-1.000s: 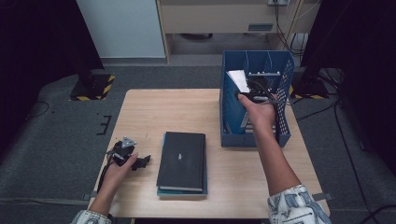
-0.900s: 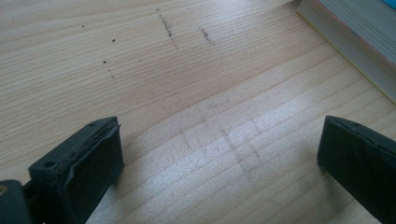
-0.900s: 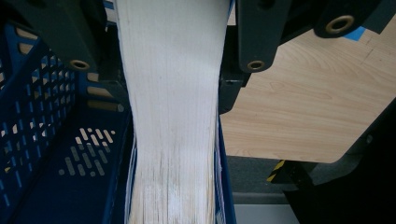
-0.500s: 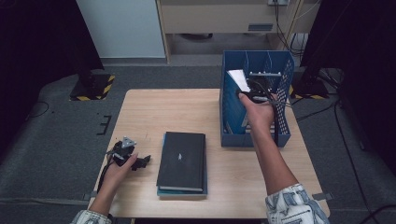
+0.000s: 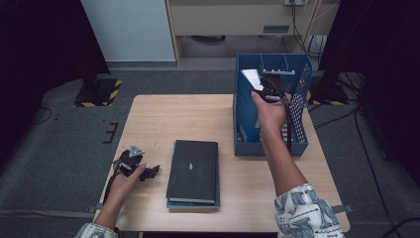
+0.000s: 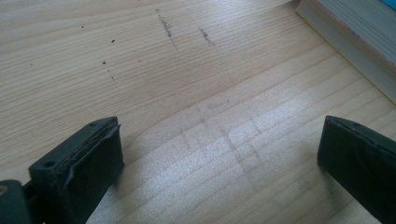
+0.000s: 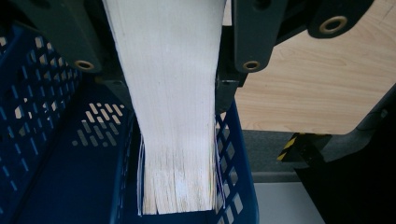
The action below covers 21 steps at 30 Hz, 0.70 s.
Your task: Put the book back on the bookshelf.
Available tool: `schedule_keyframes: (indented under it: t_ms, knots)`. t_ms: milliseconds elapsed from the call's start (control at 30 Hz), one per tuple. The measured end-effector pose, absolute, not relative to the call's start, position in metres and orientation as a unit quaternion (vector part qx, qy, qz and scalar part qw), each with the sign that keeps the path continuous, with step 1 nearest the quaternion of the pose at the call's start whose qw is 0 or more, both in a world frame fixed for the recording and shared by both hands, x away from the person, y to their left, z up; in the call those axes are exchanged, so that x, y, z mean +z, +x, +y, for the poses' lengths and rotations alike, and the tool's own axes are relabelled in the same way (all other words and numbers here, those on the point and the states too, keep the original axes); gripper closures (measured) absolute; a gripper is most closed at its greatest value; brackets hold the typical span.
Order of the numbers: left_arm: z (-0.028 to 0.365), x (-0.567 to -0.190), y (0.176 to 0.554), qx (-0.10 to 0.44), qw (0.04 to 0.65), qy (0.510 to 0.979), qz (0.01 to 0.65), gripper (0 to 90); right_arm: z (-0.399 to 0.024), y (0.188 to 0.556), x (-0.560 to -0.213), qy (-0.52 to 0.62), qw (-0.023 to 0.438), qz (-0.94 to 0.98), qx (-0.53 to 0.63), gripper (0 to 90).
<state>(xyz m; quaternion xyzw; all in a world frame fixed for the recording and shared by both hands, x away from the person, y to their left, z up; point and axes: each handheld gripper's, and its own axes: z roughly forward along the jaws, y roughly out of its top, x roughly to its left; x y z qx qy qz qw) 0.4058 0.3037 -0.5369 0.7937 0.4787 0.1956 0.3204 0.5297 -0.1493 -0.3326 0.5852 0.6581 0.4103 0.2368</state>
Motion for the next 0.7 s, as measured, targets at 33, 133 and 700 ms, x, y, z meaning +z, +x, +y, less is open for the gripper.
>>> schedule_keyframes:
  t_ms: [33, 133, 700]
  knots:
    - [0.304, -0.537, 0.406, 0.196, 0.320, 0.794, 0.479, 0.0, -0.149, 0.531, -0.332, 0.586, 0.239, 0.657, 0.409, 60.6]
    - [0.304, -0.537, 0.406, 0.196, 0.321, 0.794, 0.479, 0.0, -0.147, 0.537, -0.331, 0.588, 0.244, 0.656, 0.406, 60.6]
    - [0.304, -0.537, 0.406, 0.195, 0.320, 0.795, 0.477, 0.0, -0.140, 0.559, -0.329, 0.600, 0.263, 0.640, 0.402, 60.6]
